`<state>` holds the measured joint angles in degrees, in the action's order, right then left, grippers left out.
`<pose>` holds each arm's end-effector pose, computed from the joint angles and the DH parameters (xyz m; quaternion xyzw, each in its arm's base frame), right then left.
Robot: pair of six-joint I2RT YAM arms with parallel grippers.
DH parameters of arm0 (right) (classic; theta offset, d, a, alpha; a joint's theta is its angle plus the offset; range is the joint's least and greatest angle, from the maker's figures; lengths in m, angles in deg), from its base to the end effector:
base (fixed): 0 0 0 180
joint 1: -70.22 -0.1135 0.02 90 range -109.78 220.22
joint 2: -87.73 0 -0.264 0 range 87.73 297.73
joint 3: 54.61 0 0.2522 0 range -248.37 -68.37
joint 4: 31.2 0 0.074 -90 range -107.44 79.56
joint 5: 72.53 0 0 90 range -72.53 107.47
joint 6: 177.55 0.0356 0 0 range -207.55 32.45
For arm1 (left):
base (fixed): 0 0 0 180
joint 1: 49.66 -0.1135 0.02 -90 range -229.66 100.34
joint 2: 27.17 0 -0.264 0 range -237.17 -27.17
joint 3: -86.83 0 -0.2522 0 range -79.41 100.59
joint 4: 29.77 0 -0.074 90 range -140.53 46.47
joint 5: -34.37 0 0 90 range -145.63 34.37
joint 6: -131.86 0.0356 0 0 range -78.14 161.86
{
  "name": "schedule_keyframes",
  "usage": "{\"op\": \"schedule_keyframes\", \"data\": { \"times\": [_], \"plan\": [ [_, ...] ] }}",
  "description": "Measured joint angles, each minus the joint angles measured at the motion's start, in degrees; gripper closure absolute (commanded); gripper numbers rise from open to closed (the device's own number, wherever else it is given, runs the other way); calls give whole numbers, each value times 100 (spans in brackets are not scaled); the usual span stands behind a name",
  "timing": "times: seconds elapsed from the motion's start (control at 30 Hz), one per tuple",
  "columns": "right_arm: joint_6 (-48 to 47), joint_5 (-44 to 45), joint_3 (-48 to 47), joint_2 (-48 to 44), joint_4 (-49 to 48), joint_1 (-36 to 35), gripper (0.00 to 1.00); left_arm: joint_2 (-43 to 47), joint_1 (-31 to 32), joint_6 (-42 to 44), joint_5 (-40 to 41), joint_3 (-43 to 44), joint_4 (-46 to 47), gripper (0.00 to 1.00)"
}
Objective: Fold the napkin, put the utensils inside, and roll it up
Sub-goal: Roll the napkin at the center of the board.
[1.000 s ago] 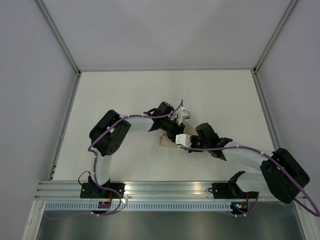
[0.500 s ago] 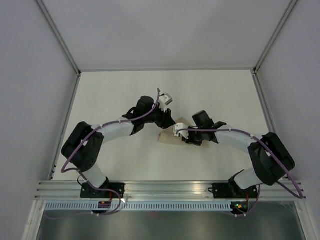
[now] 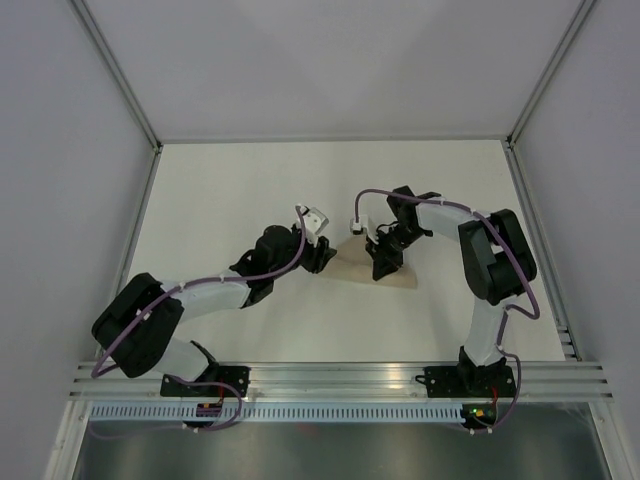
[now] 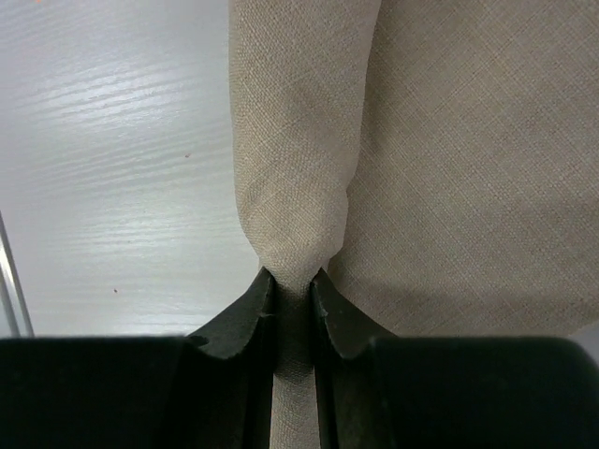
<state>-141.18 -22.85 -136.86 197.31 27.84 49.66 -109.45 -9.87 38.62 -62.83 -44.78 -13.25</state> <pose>0.3092 0.1406 0.1455 -0.5746 0.7418 0.3218 0.1265 0.2263 -0.1943 0.2018 0.2875 0.7520 -0.2638 0.5313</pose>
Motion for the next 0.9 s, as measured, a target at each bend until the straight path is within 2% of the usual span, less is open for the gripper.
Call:
{"op": "schedule_keyframes", "data": {
  "times": [0.13, 0.23, 0.3, 0.33, 0.37, 0.57, 0.9],
  "plan": [
    [-118, -295, -514, 479, 614, 157, 91, -68, 708, 651, 297, 20, 72, 43],
    [-173, -463, -791, 748, 951, 247, 90, -479, 1307, 1266, 612, 229, -20, 42],
    [-190, -549, -901, 868, 1093, 293, 90, -752, 1567, 1563, 772, 326, -68, 39],
    [-197, -577, -931, 903, 1134, 304, 89, -870, 1694, 1722, 859, 334, -81, 33],
    [-203, -599, -957, 931, 1165, 319, 89, -992, 1808, 1891, 960, 334, -92, 32],
    [-232, -640, -1045, 1019, 1279, 356, 89, -1635, 2164, 2575, 1456, 385, 2, 30],
    [-229, -741, -1141, 1139, 1421, 446, 89, -2262, 2352, 3569, 2111, 763, 494, 28]
  ]
}}
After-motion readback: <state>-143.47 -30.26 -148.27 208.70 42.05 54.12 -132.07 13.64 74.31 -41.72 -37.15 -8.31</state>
